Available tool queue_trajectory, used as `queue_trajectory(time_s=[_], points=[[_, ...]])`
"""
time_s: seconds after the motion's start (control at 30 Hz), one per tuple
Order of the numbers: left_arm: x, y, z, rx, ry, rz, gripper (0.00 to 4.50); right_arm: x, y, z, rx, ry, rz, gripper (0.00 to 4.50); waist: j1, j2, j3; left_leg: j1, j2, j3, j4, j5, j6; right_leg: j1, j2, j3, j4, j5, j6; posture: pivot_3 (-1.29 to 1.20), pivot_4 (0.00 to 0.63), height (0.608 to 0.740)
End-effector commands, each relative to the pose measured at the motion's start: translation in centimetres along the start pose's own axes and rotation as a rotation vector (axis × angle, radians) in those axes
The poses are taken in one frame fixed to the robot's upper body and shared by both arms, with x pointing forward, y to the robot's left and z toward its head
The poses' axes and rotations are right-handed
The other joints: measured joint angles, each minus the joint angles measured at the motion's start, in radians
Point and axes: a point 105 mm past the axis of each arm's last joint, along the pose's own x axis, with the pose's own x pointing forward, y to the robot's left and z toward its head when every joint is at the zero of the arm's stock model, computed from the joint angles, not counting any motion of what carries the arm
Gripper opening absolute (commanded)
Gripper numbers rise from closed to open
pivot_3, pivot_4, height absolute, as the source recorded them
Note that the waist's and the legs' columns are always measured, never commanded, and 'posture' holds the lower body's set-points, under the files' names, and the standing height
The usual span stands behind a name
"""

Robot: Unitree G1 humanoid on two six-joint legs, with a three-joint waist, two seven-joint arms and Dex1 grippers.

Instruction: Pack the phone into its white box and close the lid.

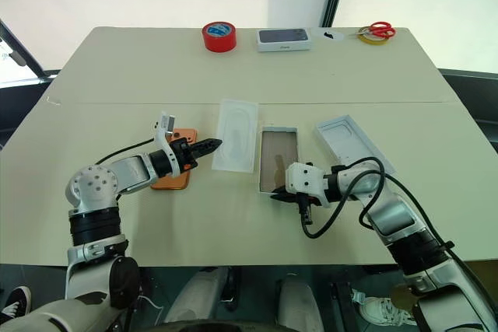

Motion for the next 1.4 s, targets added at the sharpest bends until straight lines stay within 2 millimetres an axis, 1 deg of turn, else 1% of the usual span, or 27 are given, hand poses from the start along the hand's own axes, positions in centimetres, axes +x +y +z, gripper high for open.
queue_trajectory(time_s=[0.03, 0.1, 0.17, 0.23, 0.3, 0.43, 0.53, 0.63, 0.8, 0.93, 1.03, 1.1, 1.17, 1.27, 1.4], points=[[0.1, -1.9, 1.8, -0.011, -0.073, -0.088, 0.0, 1.2, -1.5, 1.5, -0.07, -0.042, 0.004, 0.04, -0.002, 0.0, 0.0, 0.0, 0.0, 0.0, 0.0, 0.0, 0.0, 0.0, 0.0, 0.0, 0.0, 0.0, 0.0, 0.0, 0.15, 0.738], [0.2, -2.2, 2.3, -0.02, -0.093, -0.096, 0.0, 1.9, -2.2, 1.7, -0.077, -0.047, 0.003, 0.04, -0.001, -0.001, 0.0, 0.0, 0.0, 0.0, 0.0, 0.0, -0.001, -0.001, 0.001, 0.0, 0.0, 0.0, 0.0, 0.0, 0.15, 0.738], [0.3, -2.4, 2.8, -0.018, -0.112, -0.096, 0.0, 2.6, -3.1, 2.0, -0.082, -0.052, -0.005, 0.04, -0.001, -0.001, 0.0, 0.0, 0.0, 0.0, -0.001, 0.003, -0.005, 0.0, 0.001, 0.0, 0.0, 0.0, 0.0, 0.0, 0.15, 0.738], [0.4, -2.6, 3.0, -0.015, -0.12, -0.096, 0.0, 3.0, -3.7, 2.4, -0.079, -0.07, -0.01, 0.04, 0.0, -0.001, 0.0, 0.0, 0.0, 0.0, 0.0, 0.004, -0.006, 0.0, 0.001, 0.0, 0.0, 0.0, 0.0, 0.0, 0.15, 0.738], [0.6, -2.7, 2.9, -0.012, -0.124, -0.092, 0.0, 3.2, -4.0, 2.5, -0.094, -0.074, -0.015, 0.04, 0.001, -0.001, 0.0, 0.0, 0.0, 0.0, 0.0, 0.004, -0.006, 0.0, 0.001, 0.0, 0.0, 0.0, 0.0, 0.0, 0.15, 0.738], [0.7, -2.5, 2.4, -0.011, -0.117, -0.08, 0.0, 3.2, -4.0, 2.6, -0.055, -0.088, -0.002, 0.04, 0.0, -0.001, 0.001, 0.0, 0.0, 0.0, 0.0, 0.004, -0.006, 0.0, 0.001, -0.001, 0.0, 0.0, 0.0, 0.0, 0.15, 0.738], [0.9, -2.3, 1.8, -0.01, -0.104, -0.07, 0.0, 2.8, -4.2, 2.9, -0.043, -0.108, -0.009, 0.87, -0.001, -0.001, 0.001, 0.0, 0.0, 0.0, -0.001, 0.004, -0.007, 0.0, 0.001, 0.0, 0.0, 0.0, 0.0, 0.0, 0.15, 0.738], [1.1, -2.2, 1.4, -0.02, -0.101, -0.07, 0.0, 1.7, -4.4, 3.0, -0.069, -0.107, -0.054, 2.34, 0.0, -0.001, 0.001, 0.0, 0.0, 0.0, -0.001, 0.004, -0.007, 0.0, 0.001, 0.0, 0.0, 0.0, 0.0, 0.0, 0.15, 0.738], [1.3, -2.1, 0.9, -0.013, -0.093, -0.062, 0.0, -1.3, -4.2, 2.0, -0.041, -0.081, -0.118, 2.34, 0.003, -0.001, 0.001, 0.0, 0.0, 0.0, -0.001, 0.003, -0.005, 0.0, 0.0, 0.0, 0.0, 0.0, 0.0, 0.0, 0.15, 0.738], [1.6, -2.1, 0.7, -0.025, -0.095, -0.062, 0.0, -3.6, -4.4, 1.6, 0.019, -0.104, -0.197, 2.34, 0.0, -0.001, 0.001, 0.0, 0.0, 0.0, -0.001, 0.001, -0.002, 0.0, 0.0, 0.0, 0.0, 0.0, 0.0, 0.0, 0.15, 0.738], [2.0, -1.7, 0.0, -0.018, -0.085, -0.042, 0.0, -5.5, -5.0, 0.6, 0.065, -0.094, -0.277, 2.34, 0.0, -0.001, 0.001, 0.0, 0.0, 0.0, -0.001, 0.001, -0.002, 0.0, 0.0, 0.0, 0.0, 0.0, 0.0, 0.0, 0.15, 0.738], [2.3, -1.7, -0.4, -0.024, -0.079, -0.04, 0.0, -6.4, -5.9, 0.6, 0.092, -0.128, -0.341, 2.34, -0.001, -0.001, 0.001, 0.0, 0.0, 0.0, -0.001, 0.001, -0.001, 0.0, 0.0, 0.0, 0.0, 0.0, 0.0, 0.0, 0.15, 0.738], [2.5, -1.7, -0.8, -0.027, -0.073, -0.033, 0.0, -6.9, -6.4, 1.0, 0.106, -0.172, -0.379, 2.34, 0.001, -0.001, 0.001, -0.001, 0.0, 0.0, -0.002, 0.001, -0.001, 0.001, 0.0, 0.0, 0.0, 0.0, 0.0, 0.0, 0.15, 0.738], [2.7, -1.8, -1.2, -0.03, -0.072, -0.03, 0.0, -7.1, -6.6, 1.5, 0.112, -0.213, -0.394, 2.34, 0.001, -0.001, 0.001, -0.001, 0.0, 0.0, -0.001, 0.001, -0.001, 0.001, 0.0, 0.0, 0.0, 0.0, 0.0, 0.0, 0.15, 0.738], [2.9, -1.6, -1.8, -0.028, -0.063, -0.014, 0.0, -6.6, -6.4, 1.2, 0.096, -0.198, -0.391, 2.34, 0.001, -0.001, 0.001, -0.001, 0.0, 0.0, -0.001, 0.0, -0.001, 0.001, 0.0, 0.0, -0.001, 0.0, 0.0, 0.0, 0.15, 0.738]])
